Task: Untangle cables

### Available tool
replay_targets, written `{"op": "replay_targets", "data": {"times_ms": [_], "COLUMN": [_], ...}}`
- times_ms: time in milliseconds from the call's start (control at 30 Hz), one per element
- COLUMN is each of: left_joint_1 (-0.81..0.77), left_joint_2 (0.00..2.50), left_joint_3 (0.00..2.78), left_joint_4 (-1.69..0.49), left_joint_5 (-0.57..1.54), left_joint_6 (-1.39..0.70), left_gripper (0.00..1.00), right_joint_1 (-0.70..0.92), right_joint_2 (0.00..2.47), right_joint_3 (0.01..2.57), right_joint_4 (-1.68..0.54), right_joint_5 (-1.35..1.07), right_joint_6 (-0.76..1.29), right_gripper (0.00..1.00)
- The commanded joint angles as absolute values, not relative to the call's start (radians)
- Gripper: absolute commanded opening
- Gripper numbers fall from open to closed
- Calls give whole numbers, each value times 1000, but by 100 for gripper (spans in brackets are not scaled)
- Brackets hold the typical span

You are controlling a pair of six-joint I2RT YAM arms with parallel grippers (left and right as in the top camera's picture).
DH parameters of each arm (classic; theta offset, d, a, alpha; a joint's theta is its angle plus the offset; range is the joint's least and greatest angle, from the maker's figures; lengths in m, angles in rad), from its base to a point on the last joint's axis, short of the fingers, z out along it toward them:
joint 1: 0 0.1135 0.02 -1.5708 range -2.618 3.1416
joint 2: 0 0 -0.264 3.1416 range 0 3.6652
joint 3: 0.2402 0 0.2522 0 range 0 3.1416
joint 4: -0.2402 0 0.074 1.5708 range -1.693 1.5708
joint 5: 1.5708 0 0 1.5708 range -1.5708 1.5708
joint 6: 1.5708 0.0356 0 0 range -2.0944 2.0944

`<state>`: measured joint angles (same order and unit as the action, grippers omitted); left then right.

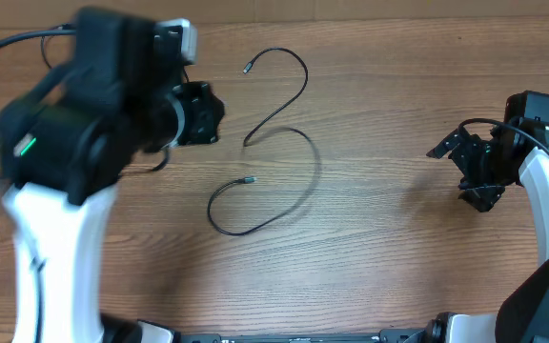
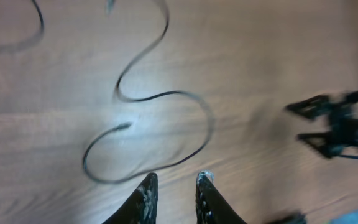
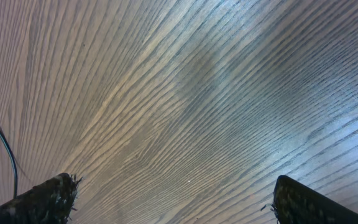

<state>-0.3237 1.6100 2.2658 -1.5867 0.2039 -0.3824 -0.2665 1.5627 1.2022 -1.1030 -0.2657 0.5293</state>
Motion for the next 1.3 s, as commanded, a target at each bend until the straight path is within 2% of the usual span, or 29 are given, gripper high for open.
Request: {"op": "replay_targets", "data": {"times_ms": [0, 67, 100, 133, 333, 567, 700, 800, 867, 1000, 1067, 1267], "left_joint_1": [-373, -410, -425, -444, -527, -591, -596, -590, -582, -585, -594, -599], "left_joint_2": [1747, 1823, 1858, 1899, 2112, 2313, 2342, 2342, 2343, 2344, 2344, 2345], "left_joint_3": [2195, 2178, 2178, 2178, 2178, 2178, 2178, 2178, 2174, 2146, 2127, 2098], "left_joint_4": [-1581, -1558, -1547, -1534, -1434, -1399, -1413, -1447, -1441, -1399, -1359, -1305], "left_joint_5": [184, 184, 184, 184, 183, 152, 80, -52, -54, -24, -14, 2], "left_joint_6": [-337, -326, -315, -310, -382, -670, -779, -953, -1048, -1220, -1274, -1394], "left_gripper": [29, 50, 70, 80, 80, 83, 87, 89, 93, 94, 100, 94], "right_joint_1": [-266, -266, -266, -266, -266, -266, -266, -266, -266, -266, -266, -266], "right_joint_2": [1568, 1568, 1568, 1568, 1568, 1568, 1568, 1568, 1568, 1568, 1568, 1568], "right_joint_3": [1217, 1217, 1217, 1217, 1217, 1217, 1217, 1217, 1217, 1217, 1217, 1217], "right_joint_4": [-1102, -1102, -1102, -1102, -1102, -1102, -1102, -1102, -1102, -1102, -1102, -1102], "right_joint_5": [-271, -271, -271, -271, -271, -271, -271, -271, -271, -271, -271, -271], "right_joint_6": [522, 522, 522, 522, 522, 522, 522, 522, 522, 522, 522, 522], "right_gripper": [100, 100, 100, 100, 100, 100, 100, 100, 100, 100, 100, 100]}}
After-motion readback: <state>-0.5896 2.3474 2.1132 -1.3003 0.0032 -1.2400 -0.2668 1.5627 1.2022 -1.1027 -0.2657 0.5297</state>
